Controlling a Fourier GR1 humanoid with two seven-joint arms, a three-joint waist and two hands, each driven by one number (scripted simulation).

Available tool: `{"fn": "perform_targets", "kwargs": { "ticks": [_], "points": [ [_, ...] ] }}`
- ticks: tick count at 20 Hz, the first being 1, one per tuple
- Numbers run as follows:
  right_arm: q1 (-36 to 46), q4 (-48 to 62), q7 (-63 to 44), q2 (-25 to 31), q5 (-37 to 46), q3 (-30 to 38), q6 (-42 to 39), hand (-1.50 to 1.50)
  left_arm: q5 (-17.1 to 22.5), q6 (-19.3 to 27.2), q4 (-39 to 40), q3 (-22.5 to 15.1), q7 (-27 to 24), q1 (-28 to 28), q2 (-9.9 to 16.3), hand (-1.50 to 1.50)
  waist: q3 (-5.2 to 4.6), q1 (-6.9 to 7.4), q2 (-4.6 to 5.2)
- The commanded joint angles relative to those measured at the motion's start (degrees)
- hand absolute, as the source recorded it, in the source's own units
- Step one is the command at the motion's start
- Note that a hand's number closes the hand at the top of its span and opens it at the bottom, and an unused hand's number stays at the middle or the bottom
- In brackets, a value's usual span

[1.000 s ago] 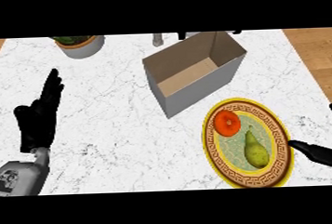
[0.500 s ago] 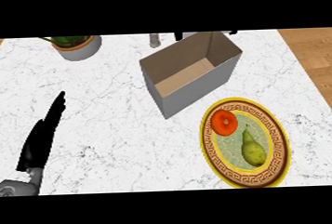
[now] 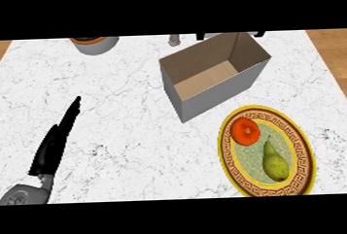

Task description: Pick the pear from the plate and place it in the cardboard box

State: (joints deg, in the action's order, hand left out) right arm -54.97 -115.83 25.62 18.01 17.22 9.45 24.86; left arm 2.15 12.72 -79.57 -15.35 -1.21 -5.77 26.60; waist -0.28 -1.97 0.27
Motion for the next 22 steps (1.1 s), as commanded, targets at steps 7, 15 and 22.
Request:
{"fn": "perform_targets", "kwargs": {
  "ticks": [7, 15, 22],
  "points": [
    [-8.22, -21.73, -31.9, -2.3, 26.16, -12.22, -6.97, -1.5, -0.69, -2.7, 2.95, -0.08, 0.4, -4.82, -1.4, 0.0, 0.06, 3.04, 0.7],
    [2.74, -22.67, -53.11, -0.17, 34.49, -14.74, -15.39, -1.5, -2.72, -2.72, 4.66, -0.79, -2.3, -3.64, -2.87, 0.0, 0.08, 3.89, 0.53],
    [22.89, -14.47, -69.23, -1.46, 38.28, -21.91, -25.44, -1.5, -3.72, -2.44, 2.33, 0.82, -1.38, -1.65, -2.64, 0.0, 0.22, 3.31, -0.01]
  ]
}}
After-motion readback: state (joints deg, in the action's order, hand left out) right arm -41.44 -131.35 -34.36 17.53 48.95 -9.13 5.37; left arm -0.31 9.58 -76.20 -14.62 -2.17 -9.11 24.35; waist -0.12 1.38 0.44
